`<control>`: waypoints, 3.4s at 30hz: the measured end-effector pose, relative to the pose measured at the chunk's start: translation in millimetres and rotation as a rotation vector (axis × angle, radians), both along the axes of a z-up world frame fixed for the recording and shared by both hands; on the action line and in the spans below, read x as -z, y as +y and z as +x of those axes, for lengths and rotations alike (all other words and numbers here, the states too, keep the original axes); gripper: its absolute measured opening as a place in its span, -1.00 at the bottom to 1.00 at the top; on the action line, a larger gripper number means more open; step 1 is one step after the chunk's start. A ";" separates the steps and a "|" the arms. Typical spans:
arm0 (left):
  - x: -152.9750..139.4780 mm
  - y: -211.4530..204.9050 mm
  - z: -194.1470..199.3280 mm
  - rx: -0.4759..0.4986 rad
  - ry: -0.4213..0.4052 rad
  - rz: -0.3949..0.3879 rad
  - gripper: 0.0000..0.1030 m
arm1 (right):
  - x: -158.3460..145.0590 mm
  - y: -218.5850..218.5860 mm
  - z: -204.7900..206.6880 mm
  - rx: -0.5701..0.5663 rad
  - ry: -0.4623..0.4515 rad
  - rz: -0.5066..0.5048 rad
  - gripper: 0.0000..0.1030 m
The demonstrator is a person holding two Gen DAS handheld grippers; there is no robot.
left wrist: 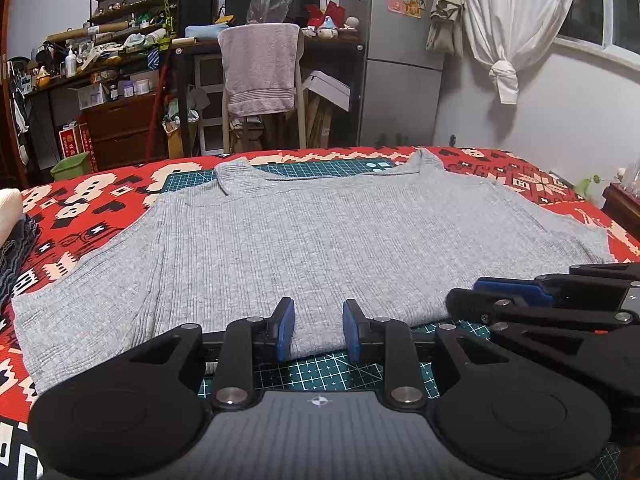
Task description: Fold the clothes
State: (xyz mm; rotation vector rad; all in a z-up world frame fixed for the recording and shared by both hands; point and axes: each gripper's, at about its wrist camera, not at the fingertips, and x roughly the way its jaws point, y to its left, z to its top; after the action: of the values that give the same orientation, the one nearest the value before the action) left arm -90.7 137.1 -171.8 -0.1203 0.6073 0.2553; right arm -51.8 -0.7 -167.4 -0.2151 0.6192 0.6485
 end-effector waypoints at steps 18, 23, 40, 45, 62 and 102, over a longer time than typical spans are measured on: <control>0.4 -1.4 0.4 0.002 0.005 0.016 -0.47 | 4.5 -23.2 6.9 0.112 -0.020 0.021 -0.57; -1.4 -2.7 -0.4 0.013 -0.006 0.018 -0.52 | 6.0 -19.0 5.6 0.109 -0.033 -0.002 -0.55; 0.7 -14.9 15.8 0.215 -0.023 -0.173 -0.96 | 5.3 -21.6 7.1 0.111 -0.020 0.015 -0.52; 1.9 -0.5 -1.0 0.123 -0.038 -0.223 -0.95 | 5.2 -21.3 7.1 0.110 -0.017 0.019 -0.52; -8.5 56.3 -47.8 -0.121 -0.063 -0.256 -0.93 | -2.6 30.4 -13.7 -0.130 -0.001 0.009 -0.81; -11.4 76.6 -88.3 -0.136 -0.064 -0.263 -0.92 | -25.4 -150.8 38.4 0.213 0.036 0.076 -0.75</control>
State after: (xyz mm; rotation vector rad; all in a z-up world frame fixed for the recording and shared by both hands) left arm -179.0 213.8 -160.4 -0.4229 0.5672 0.3012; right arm -13.3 -151.6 -142.1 -0.0648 0.6410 0.4703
